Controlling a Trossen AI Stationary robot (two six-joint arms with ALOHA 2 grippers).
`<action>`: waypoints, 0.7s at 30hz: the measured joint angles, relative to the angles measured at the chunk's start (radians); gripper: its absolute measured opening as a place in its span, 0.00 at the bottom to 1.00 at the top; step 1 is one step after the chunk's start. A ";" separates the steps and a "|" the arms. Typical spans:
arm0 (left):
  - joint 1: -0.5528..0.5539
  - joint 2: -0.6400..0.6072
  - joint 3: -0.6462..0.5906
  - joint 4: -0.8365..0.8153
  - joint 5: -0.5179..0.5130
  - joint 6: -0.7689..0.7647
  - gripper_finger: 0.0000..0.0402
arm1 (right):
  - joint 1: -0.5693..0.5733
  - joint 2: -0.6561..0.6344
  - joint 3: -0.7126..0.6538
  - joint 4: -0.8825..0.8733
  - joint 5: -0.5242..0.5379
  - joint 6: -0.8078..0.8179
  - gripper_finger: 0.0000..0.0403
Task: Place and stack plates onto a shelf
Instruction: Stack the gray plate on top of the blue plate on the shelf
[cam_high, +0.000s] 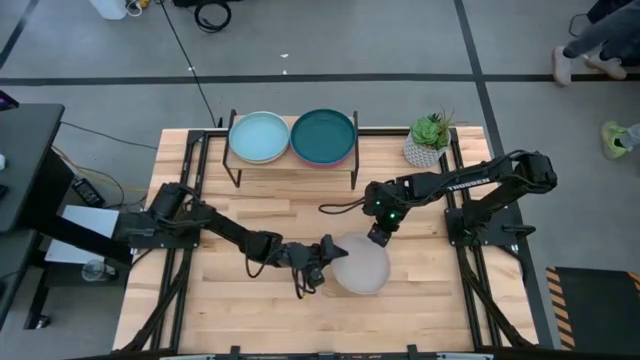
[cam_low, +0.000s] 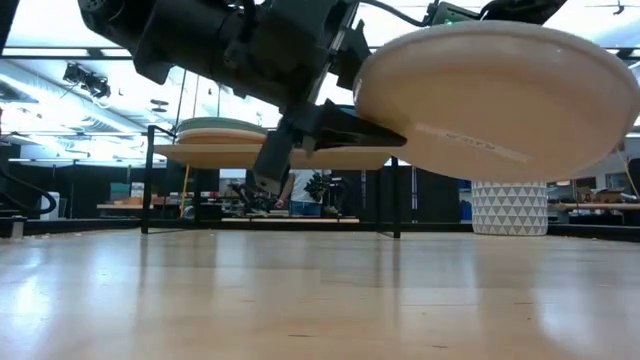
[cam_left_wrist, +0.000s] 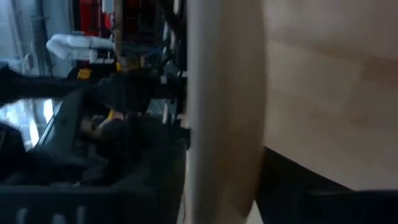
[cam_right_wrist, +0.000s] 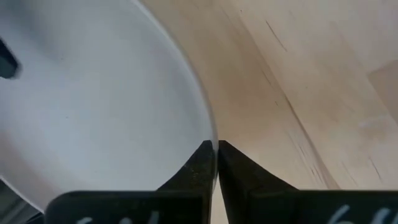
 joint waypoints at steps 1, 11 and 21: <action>0.000 0.000 0.000 -0.003 0.012 0.002 0.40 | 0.000 0.000 0.000 0.004 -0.001 0.000 0.07; 0.001 0.000 -0.001 -0.050 0.049 -0.006 0.14 | -0.001 0.000 0.000 0.041 -0.018 -0.001 0.14; -0.005 -0.002 -0.001 -0.092 0.095 -0.049 0.17 | -0.049 -0.001 0.116 -0.124 -0.112 -0.050 0.28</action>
